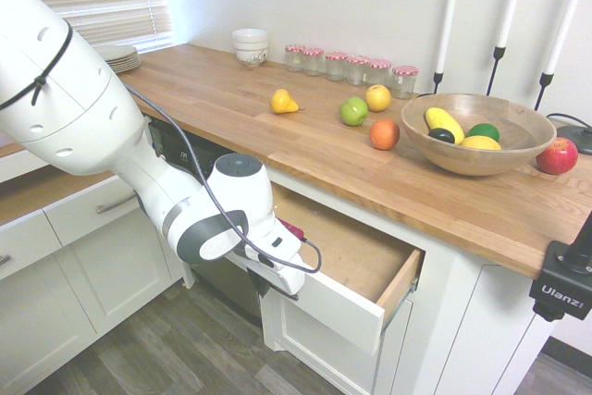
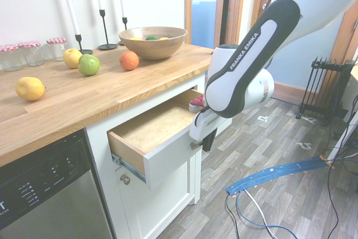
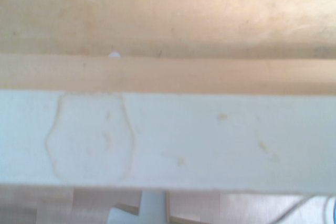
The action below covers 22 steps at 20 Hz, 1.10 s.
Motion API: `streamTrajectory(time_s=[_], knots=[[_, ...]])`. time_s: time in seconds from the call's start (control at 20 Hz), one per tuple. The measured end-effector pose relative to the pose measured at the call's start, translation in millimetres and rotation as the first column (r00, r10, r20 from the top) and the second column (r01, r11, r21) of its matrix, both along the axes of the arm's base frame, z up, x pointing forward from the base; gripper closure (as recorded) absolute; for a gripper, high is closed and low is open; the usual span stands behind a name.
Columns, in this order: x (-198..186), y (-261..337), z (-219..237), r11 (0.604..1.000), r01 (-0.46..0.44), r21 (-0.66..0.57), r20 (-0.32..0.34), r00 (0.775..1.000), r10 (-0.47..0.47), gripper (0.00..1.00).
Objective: Close the drawer
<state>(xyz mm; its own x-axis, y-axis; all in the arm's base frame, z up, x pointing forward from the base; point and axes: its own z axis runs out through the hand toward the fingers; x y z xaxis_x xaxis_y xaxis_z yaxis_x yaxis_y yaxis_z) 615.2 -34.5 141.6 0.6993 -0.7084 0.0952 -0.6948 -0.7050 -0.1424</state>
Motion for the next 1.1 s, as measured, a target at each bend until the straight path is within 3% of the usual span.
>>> streamTrajectory(time_s=[0.4,1.1], knots=[[54,-3,-1,1.000,0.002,0.006,0.025,1.000,-0.002,1.00],[111,3,8,1.000,0.005,0.018,0.039,0.999,-0.006,1.00]])
